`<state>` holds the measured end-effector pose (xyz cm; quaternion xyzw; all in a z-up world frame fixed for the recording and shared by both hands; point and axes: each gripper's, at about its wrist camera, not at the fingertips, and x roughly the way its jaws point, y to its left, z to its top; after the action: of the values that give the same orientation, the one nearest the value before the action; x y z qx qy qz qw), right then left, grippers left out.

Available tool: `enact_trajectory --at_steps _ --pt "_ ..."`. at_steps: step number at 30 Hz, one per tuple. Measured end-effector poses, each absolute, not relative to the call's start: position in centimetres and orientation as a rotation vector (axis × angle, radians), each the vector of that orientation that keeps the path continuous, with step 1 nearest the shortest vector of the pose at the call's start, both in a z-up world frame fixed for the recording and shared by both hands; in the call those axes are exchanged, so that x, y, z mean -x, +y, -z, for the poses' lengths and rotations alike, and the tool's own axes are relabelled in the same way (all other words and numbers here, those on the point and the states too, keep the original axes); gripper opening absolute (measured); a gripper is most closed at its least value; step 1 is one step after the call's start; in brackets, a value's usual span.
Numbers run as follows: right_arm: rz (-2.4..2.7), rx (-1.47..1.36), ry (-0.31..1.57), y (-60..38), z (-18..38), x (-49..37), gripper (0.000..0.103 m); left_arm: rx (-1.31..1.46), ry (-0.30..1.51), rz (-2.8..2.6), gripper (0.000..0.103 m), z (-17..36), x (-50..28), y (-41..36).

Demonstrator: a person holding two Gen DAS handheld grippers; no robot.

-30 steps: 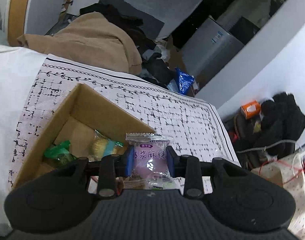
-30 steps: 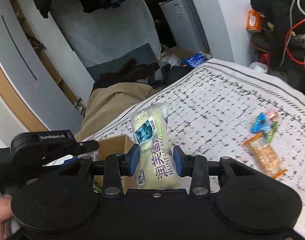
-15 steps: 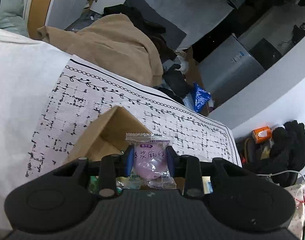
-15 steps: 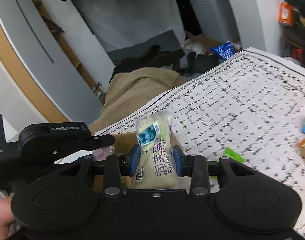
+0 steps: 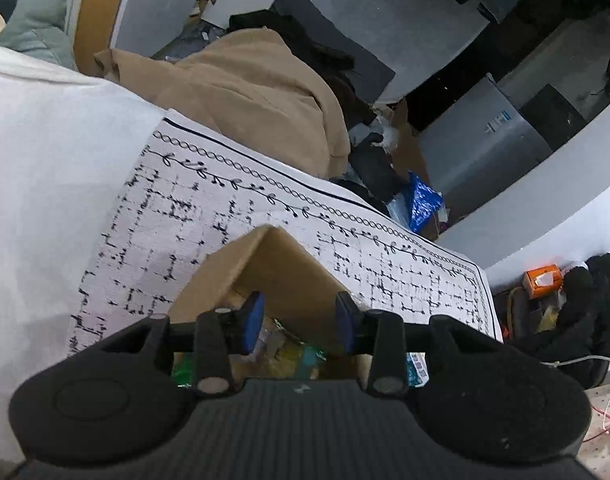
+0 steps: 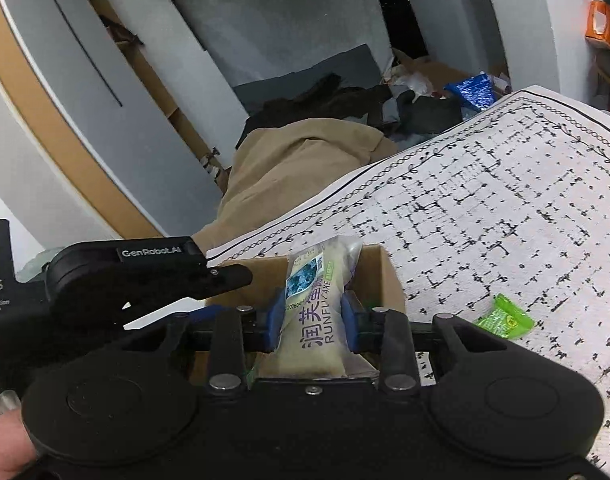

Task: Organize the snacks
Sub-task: 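Carry both snacks into the cardboard box and open both grippers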

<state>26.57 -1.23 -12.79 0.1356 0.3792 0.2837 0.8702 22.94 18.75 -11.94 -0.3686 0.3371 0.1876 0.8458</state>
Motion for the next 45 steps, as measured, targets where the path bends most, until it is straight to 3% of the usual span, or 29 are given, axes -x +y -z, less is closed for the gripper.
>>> enact_trajectory --at_steps 1,3,9,13,16,27,45 --pt "-0.591 -0.279 0.795 -1.2 12.7 -26.5 0.035 0.781 0.712 -0.401 0.04 11.9 -22.9 18.9" --pt "-0.576 -0.269 0.791 -1.4 12.3 -26.4 0.051 0.789 0.713 -0.406 0.044 11.9 -22.8 18.9" --pt "-0.527 -0.274 0.75 -4.6 10.5 -25.6 0.059 0.752 0.728 -0.401 0.051 11.6 -23.2 17.8" --pt "-0.463 -0.282 0.738 -7.7 10.0 -24.6 0.063 0.709 0.723 -0.392 0.07 10.8 -23.2 16.3" --pt "-0.421 -0.276 0.725 -9.5 9.7 -23.6 0.069 0.68 0.725 -0.398 0.079 10.4 -23.2 15.3" --pt "-0.331 -0.24 0.68 -14.6 9.1 -20.7 0.088 0.621 0.717 -0.353 0.092 8.8 -22.5 12.1" --pt "-0.197 -0.239 0.67 -22.3 10.5 -18.4 0.093 0.443 0.762 -0.235 0.103 7.9 -21.9 5.5"
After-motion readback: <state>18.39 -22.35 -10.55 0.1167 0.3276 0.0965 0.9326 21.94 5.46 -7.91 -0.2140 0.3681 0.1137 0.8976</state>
